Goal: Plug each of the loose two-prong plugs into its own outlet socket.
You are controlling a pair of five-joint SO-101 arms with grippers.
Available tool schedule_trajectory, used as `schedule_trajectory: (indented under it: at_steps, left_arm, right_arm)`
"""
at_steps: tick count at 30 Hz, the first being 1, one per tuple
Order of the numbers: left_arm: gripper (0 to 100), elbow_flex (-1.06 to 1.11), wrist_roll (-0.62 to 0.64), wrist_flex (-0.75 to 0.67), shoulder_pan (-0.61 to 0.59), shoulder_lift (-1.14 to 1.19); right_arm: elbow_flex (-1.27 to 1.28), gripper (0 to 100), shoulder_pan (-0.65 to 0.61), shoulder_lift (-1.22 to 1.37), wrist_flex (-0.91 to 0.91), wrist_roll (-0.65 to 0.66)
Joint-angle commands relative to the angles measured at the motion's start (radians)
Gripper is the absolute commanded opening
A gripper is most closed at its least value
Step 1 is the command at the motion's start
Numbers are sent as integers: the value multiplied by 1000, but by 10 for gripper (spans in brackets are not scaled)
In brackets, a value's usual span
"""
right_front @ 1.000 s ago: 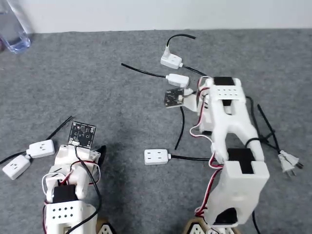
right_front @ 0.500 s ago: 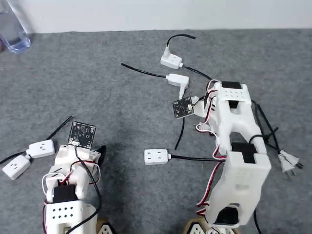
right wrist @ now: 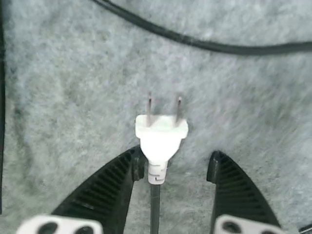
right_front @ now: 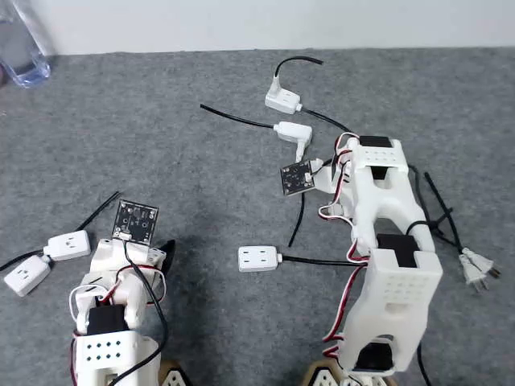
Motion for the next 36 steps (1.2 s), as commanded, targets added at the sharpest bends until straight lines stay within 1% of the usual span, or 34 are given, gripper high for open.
schedule_trajectory:
  at_steps: [1,3,7,15,19,30,36]
  left_arm:
    - [279,-2,-9,-23,9,-12]
    - [279,-2,-9,-23,9,-12]
    - [279,-2,-9,-23,9,-12]
    - [279,-2,-9,-23,9,-12]
    - [279,-2,-9,-23,9,-12]
    - [279,-2,-9,-25,9,-12]
    - [279,-2,-9,-25,9,-12]
  right_arm:
    - [-17,226,-67,5,-18,-17]
    - [-17,226,-79,8,-18,-18]
    - [-17,226,-99,5,-24,-63]
    - [-17,226,-110,2,-15,-74]
    - [-17,226,-120,2,48,-66]
    - [-12,226,-122,-28,58,-72]
    - [-12,226,-142,-28,99,-72]
